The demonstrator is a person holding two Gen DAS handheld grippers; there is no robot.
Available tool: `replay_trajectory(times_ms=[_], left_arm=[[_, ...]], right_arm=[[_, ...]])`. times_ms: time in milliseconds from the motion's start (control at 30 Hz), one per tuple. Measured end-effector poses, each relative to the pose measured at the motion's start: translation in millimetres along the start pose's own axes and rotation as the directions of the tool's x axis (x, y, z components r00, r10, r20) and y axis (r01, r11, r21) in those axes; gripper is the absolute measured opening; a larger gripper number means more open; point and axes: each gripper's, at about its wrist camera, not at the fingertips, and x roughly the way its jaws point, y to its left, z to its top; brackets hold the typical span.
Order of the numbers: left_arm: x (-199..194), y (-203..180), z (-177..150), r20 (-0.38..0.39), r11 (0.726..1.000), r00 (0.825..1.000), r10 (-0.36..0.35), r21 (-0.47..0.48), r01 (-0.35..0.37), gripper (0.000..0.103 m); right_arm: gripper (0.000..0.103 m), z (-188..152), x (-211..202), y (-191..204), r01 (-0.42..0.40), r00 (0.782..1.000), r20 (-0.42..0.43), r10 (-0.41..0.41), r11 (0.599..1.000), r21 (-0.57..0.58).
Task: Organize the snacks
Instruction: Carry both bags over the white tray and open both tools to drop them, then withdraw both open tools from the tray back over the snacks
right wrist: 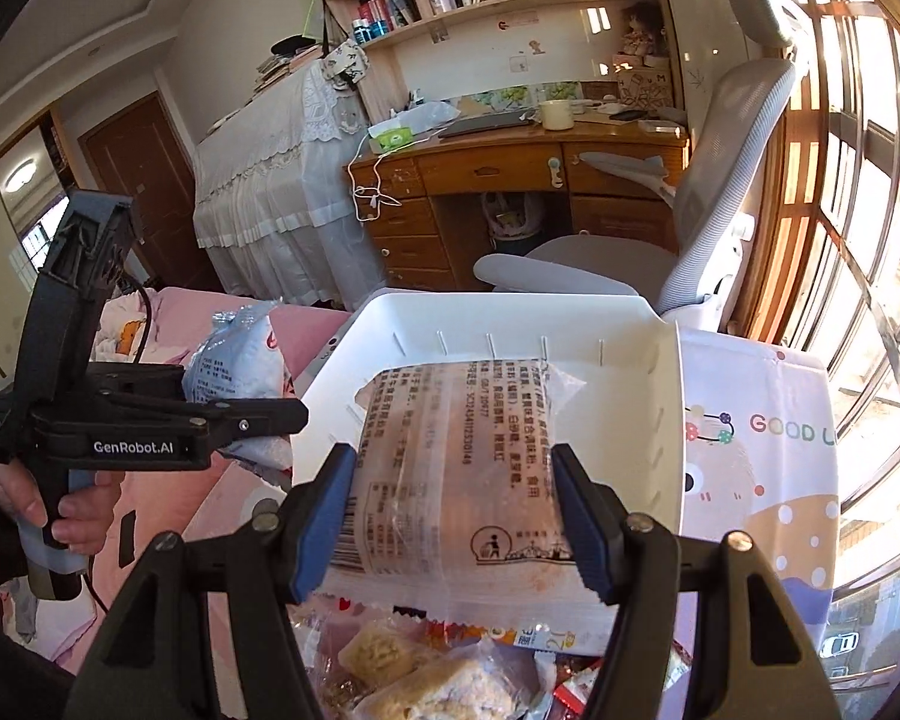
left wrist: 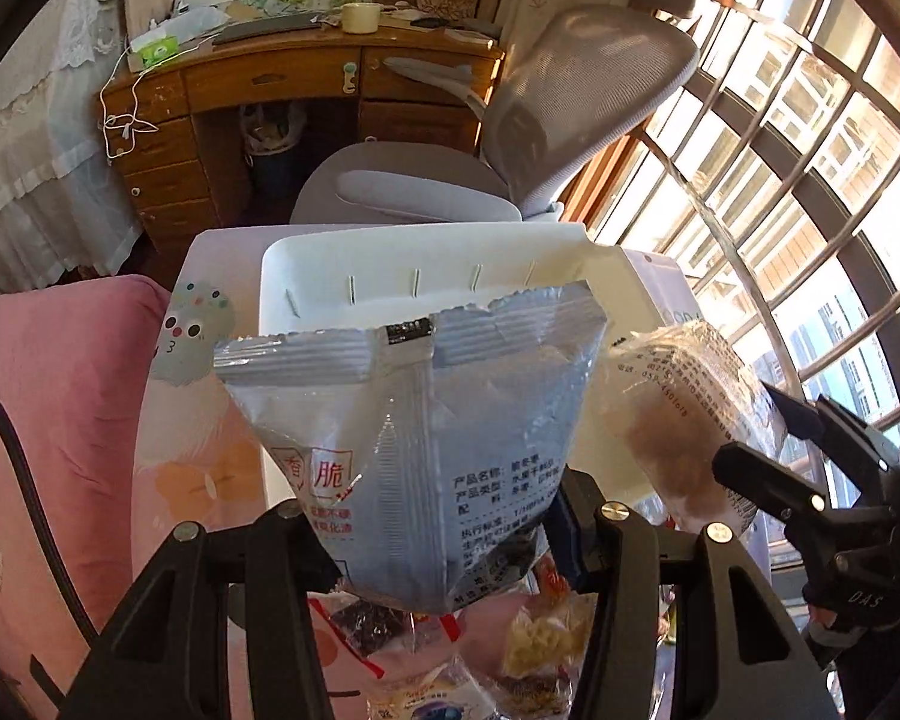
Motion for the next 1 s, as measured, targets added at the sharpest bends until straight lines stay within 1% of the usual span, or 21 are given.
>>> replay_trajectory(times_ms=[100, 167, 200, 233, 267, 333, 400, 467, 633, 833, 1000], left_arm=[[12, 7, 8, 0.013, 0.999, 1.0, -0.004, -0.048, 0.005, 0.05], [20, 12, 11, 0.001, 0.997, 1.0, -0.009, -0.08, 0.009, 0.052], [25, 15, 12, -0.015, 0.995, 1.0, -0.007, -0.101, 0.005, 0.058], [28, 18, 12, -0.026, 0.992, 1.0, -0.006, -0.124, 0.002, 0.069], [29, 21, 11, -0.027, 0.989, 1.0, -0.01, -0.145, 0.006, 0.072], [29, 25, 8, -0.017, 0.985, 1.0, -0.022, -0.169, 0.019, 0.074], [29, 26, 7, -0.021, 0.986, 1.0, -0.006, -0.17, 0.002, 0.076], [27, 27, 5, -0.03, 0.986, 0.999, 0.014, -0.166, -0.019, 0.076], [18, 27, -4, -0.052, 0.981, 0.999, 0.016, -0.19, -0.026, 0.076], [-5, 22, -18, -0.034, 0.982, 0.999, 0.019, -0.19, -0.025, 0.076], [-28, 15, -33, -0.018, 0.988, 1.0, 0.006, -0.157, -0.008, 0.076]], right_arm=[[0.065, 1, 12, -5, 0.023, 1.0, -0.017, -0.023, 1.0, 0.012], [0.066, 0, 19, -9, 0.037, 0.999, -0.028, -0.036, 0.999, 0.024], [0.068, 0, 22, -10, 0.049, 0.998, -0.035, -0.048, 0.998, 0.032], [0.069, -1, 26, -11, 0.065, 0.997, -0.045, -0.063, 0.997, 0.045], [0.069, -1, 27, -13, 0.075, 0.996, -0.043, -0.073, 0.995, 0.059], [0.069, -4, 26, -14, 0.077, 0.997, -0.033, -0.074, 0.994, 0.084], [0.069, -5, 27, -18, 0.083, 0.996, -0.04, -0.079, 0.992, 0.097], [0.069, -5, 27, -19, 0.091, 0.995, -0.053, -0.086, 0.991, 0.101], [0.069, -9, 21, -23, 0.11, 0.993, -0.067, -0.101, 0.985, 0.137], [0.069, -19, 2, -24, 0.144, 0.987, -0.096, -0.127, 0.972, 0.185], [0.07, -32, -23, -23, 0.169, 0.983, -0.104, -0.149, 0.959, 0.226]])
